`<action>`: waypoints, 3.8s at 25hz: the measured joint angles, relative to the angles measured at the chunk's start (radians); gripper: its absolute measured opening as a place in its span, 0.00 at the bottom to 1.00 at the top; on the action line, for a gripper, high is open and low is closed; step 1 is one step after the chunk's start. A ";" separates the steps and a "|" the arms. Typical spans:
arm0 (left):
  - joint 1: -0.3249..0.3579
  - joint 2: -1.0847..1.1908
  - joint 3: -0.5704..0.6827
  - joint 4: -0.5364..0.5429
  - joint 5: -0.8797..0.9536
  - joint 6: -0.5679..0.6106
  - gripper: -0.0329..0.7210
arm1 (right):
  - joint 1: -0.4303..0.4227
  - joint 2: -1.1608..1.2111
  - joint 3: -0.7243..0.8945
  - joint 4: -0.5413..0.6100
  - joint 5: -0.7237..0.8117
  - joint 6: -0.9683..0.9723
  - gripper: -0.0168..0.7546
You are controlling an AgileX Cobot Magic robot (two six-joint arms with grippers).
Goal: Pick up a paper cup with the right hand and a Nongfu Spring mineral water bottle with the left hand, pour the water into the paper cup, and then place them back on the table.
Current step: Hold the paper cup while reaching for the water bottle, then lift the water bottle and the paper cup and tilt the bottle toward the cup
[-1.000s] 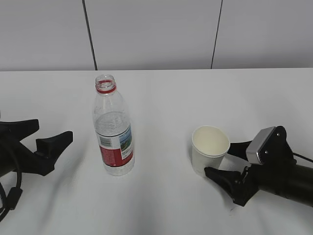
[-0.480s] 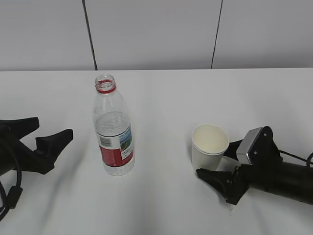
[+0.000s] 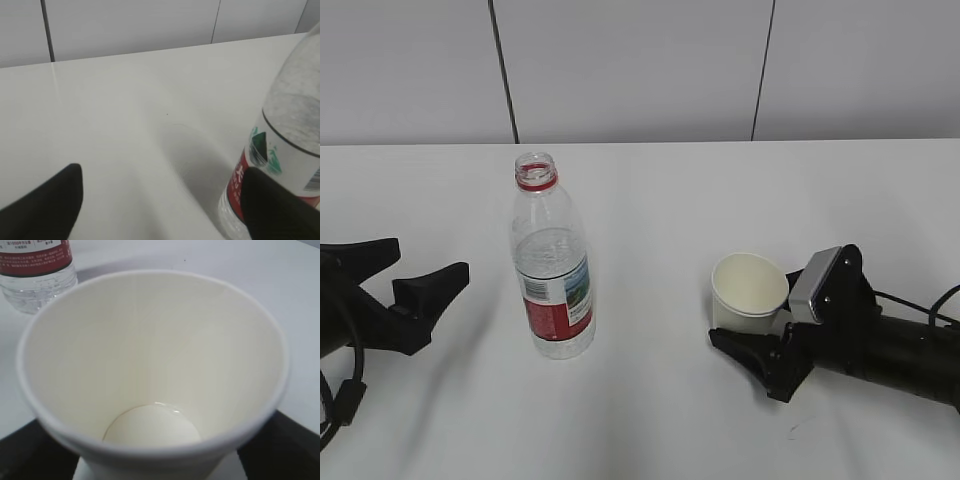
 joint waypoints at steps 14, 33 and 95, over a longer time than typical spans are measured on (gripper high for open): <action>0.000 0.115 -0.002 0.074 -0.016 0.000 0.80 | 0.000 -0.007 -0.011 0.011 -0.001 0.044 0.66; -0.101 0.237 -0.168 0.244 -0.020 0.006 0.83 | 0.000 -0.013 -0.087 0.022 -0.001 0.057 0.66; -0.181 0.129 -0.514 0.313 0.444 -0.048 0.51 | 0.000 -0.127 -0.186 -0.324 0.109 0.407 0.66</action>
